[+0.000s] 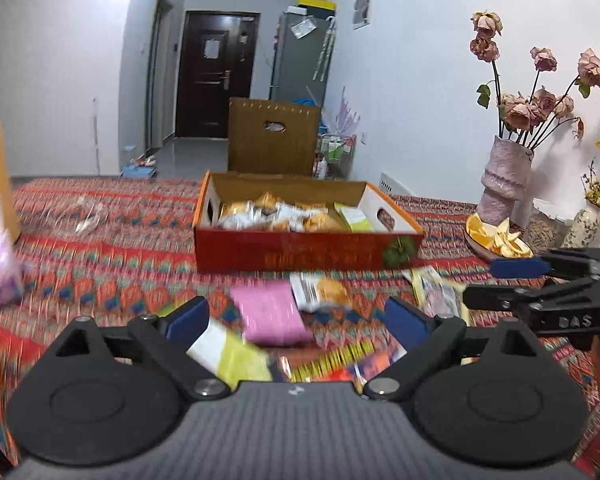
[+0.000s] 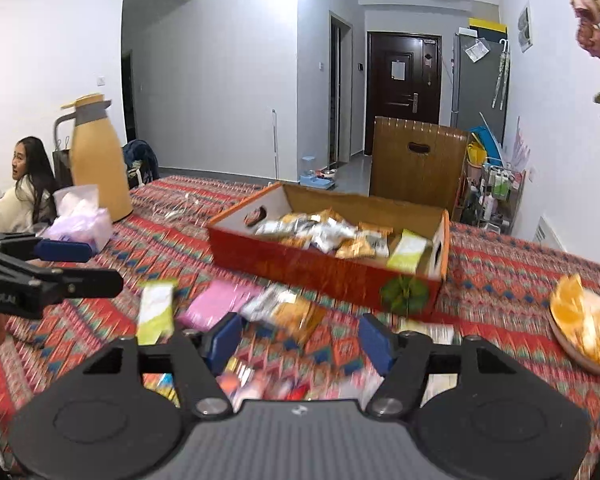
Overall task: Organize snacks
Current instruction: 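Move both grippers back toward the snack pile, then grasp a pumpkin-seed cracker packet with the right gripper while the left grasps a white packet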
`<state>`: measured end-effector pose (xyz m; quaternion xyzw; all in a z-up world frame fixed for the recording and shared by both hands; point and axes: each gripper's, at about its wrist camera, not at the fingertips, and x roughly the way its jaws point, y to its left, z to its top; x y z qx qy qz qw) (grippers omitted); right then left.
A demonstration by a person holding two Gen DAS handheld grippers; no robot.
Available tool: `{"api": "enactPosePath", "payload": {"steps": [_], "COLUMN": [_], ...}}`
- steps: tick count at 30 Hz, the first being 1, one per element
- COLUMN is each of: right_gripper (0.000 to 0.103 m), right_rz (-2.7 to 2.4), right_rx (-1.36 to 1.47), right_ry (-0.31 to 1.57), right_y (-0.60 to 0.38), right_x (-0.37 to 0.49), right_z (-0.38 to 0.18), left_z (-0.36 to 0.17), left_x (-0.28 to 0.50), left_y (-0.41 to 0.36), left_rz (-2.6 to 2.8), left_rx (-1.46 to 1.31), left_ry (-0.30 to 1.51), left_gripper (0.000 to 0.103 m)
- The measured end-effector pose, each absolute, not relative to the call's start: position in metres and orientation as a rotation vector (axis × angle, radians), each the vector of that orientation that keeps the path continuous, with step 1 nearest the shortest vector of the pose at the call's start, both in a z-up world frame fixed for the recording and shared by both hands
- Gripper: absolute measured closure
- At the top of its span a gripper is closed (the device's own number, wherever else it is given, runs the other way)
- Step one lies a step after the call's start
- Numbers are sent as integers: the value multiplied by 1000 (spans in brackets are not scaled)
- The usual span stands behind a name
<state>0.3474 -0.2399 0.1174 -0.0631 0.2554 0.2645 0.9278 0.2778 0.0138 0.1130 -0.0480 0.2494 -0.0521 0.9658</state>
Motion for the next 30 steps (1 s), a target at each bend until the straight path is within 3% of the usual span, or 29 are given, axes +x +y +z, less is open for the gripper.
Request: {"api": "enactPosePath", "payload": {"steps": [5, 14, 22, 30], "right_gripper": [30, 29, 29, 31], "right_rz": [481, 399, 368, 384], "right_rx": [-95, -1, 24, 35], "right_ry": [517, 588, 598, 603], "right_y": [-257, -282, -288, -297], "right_x": [280, 197, 191, 240], "right_z": [101, 52, 41, 51], "left_z": [96, 68, 64, 68], "left_x": [232, 184, 189, 246], "left_y": [2, -9, -2, -3], "left_rz": [-97, -101, -67, -107], "left_rx": [-128, -105, -117, -13], "left_ry": [532, 594, 600, 580], "left_gripper": [7, 6, 6, 6]}}
